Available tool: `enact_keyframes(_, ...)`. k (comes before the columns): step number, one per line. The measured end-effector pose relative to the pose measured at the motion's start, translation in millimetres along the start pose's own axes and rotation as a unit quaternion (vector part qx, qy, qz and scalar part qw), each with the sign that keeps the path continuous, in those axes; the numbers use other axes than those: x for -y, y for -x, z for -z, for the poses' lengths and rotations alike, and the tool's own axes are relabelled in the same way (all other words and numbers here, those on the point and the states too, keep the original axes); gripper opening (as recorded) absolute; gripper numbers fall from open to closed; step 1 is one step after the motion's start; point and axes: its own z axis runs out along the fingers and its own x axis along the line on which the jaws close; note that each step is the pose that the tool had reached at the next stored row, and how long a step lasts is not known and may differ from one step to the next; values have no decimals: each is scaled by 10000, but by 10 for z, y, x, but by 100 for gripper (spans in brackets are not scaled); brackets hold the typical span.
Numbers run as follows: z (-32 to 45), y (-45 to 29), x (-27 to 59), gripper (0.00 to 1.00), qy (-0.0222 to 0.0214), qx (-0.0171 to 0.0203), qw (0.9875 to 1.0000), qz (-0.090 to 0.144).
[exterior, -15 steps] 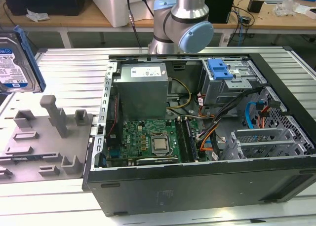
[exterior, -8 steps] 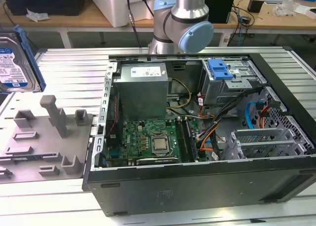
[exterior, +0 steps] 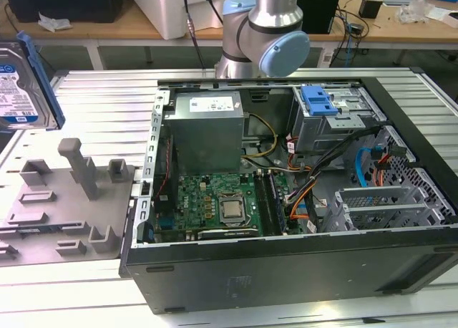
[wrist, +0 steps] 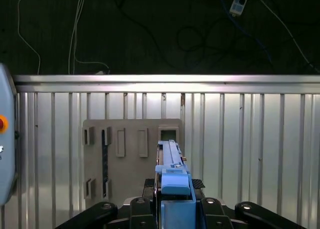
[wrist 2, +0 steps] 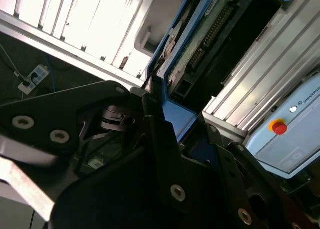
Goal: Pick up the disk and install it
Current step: 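Pick up the disk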
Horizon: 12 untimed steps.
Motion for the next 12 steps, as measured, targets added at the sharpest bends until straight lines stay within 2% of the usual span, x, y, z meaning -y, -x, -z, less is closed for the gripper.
enact_keyframes(1, 14, -2, 0, 37, -1, 20, 10000, 0)
enact_keyframes(3, 38, -9, 2, 37, -4, 85, 10000, -1)
enact_keyframes(6, 72, -29, 10, 37, -5, 209, 9998, -3)
enact_keyframes(12, 131, -60, 45, 37, -6, 288, 9996, -4)
